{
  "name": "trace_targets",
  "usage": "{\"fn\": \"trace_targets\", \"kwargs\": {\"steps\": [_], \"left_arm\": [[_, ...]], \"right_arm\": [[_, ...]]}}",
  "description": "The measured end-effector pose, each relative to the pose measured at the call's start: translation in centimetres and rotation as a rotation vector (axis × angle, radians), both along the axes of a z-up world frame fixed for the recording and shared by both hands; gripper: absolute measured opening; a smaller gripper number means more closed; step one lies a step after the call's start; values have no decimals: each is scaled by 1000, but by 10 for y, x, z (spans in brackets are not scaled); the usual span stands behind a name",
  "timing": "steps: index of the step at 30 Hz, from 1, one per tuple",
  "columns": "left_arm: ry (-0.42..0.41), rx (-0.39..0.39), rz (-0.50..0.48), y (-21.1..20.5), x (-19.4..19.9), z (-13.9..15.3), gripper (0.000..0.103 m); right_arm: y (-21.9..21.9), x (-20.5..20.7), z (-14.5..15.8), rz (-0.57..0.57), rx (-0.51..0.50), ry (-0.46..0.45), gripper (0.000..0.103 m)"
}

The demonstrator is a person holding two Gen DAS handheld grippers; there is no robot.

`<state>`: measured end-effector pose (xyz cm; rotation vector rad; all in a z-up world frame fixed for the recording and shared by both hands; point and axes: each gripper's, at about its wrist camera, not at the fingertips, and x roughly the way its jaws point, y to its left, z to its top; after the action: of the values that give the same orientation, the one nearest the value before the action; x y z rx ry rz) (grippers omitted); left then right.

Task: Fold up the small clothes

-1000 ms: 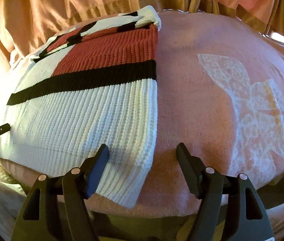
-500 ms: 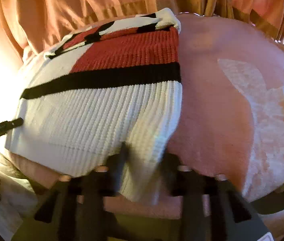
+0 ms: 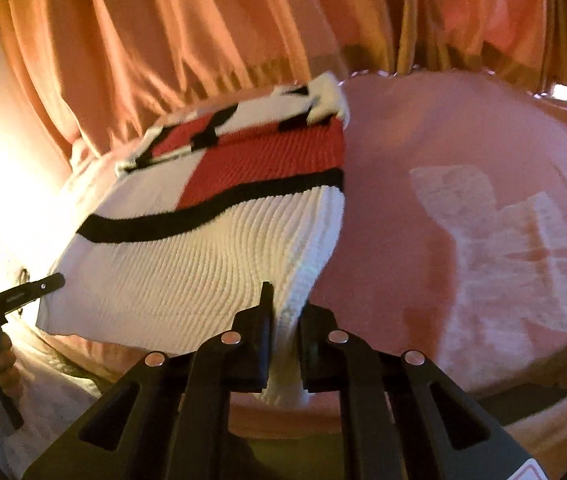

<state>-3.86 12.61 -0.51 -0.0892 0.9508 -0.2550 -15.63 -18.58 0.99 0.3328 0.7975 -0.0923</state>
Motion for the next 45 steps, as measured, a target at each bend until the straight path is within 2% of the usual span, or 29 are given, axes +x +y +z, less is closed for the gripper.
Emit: {"fn": "trace_targets", "kwargs": {"steps": [6,12,15,17,19,21,23,25,27,29,30,33,34,35,36,39,41,43,45], "left_arm": [[-29,-7,-71,-2,-54,33,14],[-2,-36,-80,13,-109,53,14],[-10,-78,-62,24,-124,75,14],[-57,-100,-58,26,-121,98,14],[-124,-97,-82,19,-108,120,14],[-224,-56,-110,2,-82,140,14],[-299,-9,-124,-19,-44,152,14],[-325,35,-115,-38,-3,153,14],[-307,72,-77,-59,55,141,15],[-241,127,-34,-80,118,112,18],[-218,150,-20,-85,134,100,19],[-146,291,89,-95,197,46,19],[-127,330,119,-93,212,31,21],[-105,340,136,-88,222,20,28],[-86,330,146,-81,226,14,32],[-87,223,131,-60,230,22,44],[-139,188,122,-50,224,32,69],[-193,182,101,-45,215,37,71],[-213,215,53,-51,211,34,71]], "right_arm": [[-7,-50,23,3,-12,18,9],[-1,-111,37,22,18,49,9],[0,-127,58,23,39,10,9],[-3,-125,82,30,47,-53,9],[-9,-109,104,41,28,-121,9],[-23,-74,123,57,6,-196,9],[-41,-27,127,58,-8,-226,9],[-64,27,118,39,12,-210,9],[-85,79,99,12,51,-172,10],[-104,132,70,6,66,-93,11],[-114,155,54,-3,82,-54,12],[-136,215,11,-42,109,46,13],[-139,222,6,-55,108,52,18],[-144,228,3,-58,99,55,18],[-146,232,4,-60,81,52,21],[-141,225,9,-34,14,33,43],[-134,219,10,6,-38,37,49],[-127,220,6,42,-101,57,51],[-120,218,3,59,-161,80,51]]}}
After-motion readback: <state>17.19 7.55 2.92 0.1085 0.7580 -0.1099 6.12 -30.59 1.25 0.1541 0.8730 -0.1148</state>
